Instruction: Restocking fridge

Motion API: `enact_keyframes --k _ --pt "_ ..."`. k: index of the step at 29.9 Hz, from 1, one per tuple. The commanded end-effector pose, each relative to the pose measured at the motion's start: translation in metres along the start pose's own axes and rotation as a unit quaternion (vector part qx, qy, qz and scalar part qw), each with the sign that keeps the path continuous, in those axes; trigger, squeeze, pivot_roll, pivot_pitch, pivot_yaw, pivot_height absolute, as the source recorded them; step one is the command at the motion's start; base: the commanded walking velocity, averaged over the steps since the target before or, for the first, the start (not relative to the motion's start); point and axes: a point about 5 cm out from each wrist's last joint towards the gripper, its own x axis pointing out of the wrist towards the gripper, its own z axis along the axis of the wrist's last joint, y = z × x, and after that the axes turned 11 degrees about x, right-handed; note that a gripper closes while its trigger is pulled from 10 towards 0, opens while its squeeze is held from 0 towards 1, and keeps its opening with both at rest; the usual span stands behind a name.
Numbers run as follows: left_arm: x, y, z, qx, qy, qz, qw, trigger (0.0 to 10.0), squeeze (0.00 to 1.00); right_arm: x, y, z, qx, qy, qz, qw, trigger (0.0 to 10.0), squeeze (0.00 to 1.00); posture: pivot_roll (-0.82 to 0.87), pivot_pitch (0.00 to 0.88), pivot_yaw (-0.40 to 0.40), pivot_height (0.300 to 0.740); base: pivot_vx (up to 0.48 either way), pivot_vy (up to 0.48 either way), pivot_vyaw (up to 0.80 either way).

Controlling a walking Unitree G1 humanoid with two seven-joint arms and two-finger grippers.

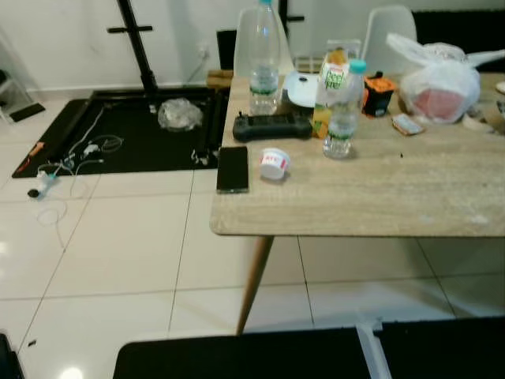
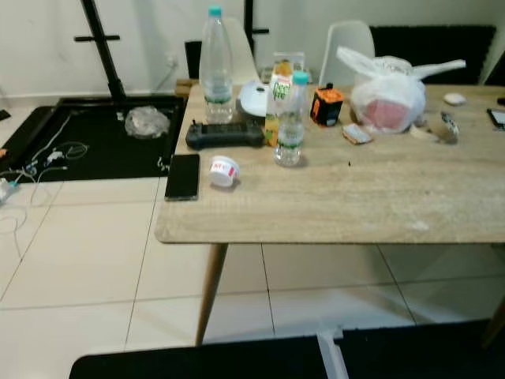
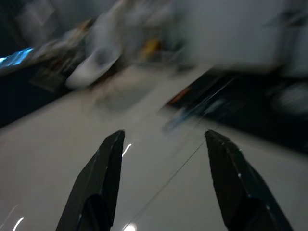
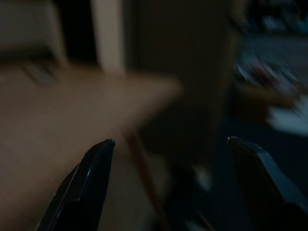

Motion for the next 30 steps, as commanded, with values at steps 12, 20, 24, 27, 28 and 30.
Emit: enact_keyframes --k 12,20,24,27,28,30 --pt "-0.066 -0.199 0.118 0.080 -0.285 -0.395 0.870 10.0 0.00 -0.076 0.199 0.020 0.114 -0.052 0.319 0.939 10.0 0.00 0.10 0.017 0.020 0.706 0.000 0.000 0.00" --pt "-0.115 -0.257 0.095 -0.004 -0.220 -0.475 0.852 10.0 0.00 -0.151 0.238 -0.019 0.109 0.006 0.388 0.915 10.0 0.00 0.11 0.023 0.037 0.706 0.000 0.000 0.00" --pt "-0.143 -0.278 0.090 -0.021 -0.185 -0.542 0.819 10.0 0.00 -0.166 0.248 -0.024 0.103 0.024 0.401 0.910 10.0 0.00 0.12 0.032 0.033 0.706 0.000 0.000 0.00" --pt "-0.146 -0.290 0.089 -0.030 -0.154 -0.556 0.817 10.0 0.00 -0.170 0.252 -0.020 0.100 0.023 0.411 0.906 10.0 0.00 0.12 0.032 0.033 0.706 0.000 0.000 0.00" --pt "-0.146 -0.290 0.089 -0.030 -0.154 -0.556 0.817 10.0 0.00 -0.170 0.252 -0.020 0.100 0.023 0.411 0.906 10.0 0.00 0.12 0.032 0.033 0.706 0.000 0.000 0.00" --pt "-0.143 -0.295 0.088 -0.040 -0.130 -0.551 0.823 10.0 0.00 -0.171 0.254 -0.018 0.098 0.020 0.414 0.905 10.0 0.00 0.12 0.035 0.034 0.706 0.000 0.000 0.00"
